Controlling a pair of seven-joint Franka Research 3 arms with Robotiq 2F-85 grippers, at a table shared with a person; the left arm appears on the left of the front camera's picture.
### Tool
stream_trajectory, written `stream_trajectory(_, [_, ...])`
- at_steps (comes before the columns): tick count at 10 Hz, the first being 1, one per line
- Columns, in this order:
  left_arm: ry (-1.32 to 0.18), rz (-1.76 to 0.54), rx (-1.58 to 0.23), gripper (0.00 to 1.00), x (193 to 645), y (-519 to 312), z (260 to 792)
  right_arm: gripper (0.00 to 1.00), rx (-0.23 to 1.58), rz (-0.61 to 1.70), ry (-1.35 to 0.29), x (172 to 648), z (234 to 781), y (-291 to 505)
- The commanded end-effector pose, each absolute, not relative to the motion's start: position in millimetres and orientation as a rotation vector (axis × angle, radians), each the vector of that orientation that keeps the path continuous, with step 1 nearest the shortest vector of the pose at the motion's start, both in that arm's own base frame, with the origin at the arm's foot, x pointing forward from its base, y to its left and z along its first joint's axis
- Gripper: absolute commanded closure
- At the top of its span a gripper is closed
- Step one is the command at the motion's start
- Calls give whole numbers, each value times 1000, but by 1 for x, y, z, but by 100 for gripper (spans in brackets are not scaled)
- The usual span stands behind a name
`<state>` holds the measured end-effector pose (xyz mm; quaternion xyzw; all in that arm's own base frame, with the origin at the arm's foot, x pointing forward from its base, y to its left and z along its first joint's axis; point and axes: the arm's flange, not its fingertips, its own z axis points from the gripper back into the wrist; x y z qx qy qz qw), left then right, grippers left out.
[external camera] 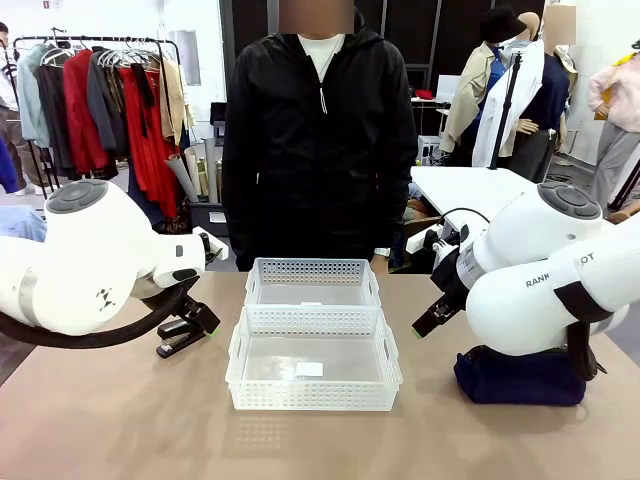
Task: Distribute items into two baskets.
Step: Pick up the Pencil pouch that the person points to.
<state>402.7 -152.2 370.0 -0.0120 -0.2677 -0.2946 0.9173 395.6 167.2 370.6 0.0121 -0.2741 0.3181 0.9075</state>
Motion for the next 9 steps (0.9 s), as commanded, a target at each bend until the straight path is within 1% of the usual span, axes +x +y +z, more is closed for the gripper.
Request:
stream_trajectory(1, [-551, -606, -25, 0, 403, -152, 370, 0, 25, 656, -566, 396, 371, 167])
stream_trajectory(5, [-551, -606, -25, 0, 403, -152, 370, 0, 25, 657, -566, 396, 371, 167])
stream_trajectory(6, [-576, -568, -22, 0, 403, -138, 385, 0, 41, 625, -573, 397, 381, 162])
stream_trajectory(9, [-573, -543, -48, 0, 409, -105, 420, 0, 41, 576, -570, 396, 417, 145])
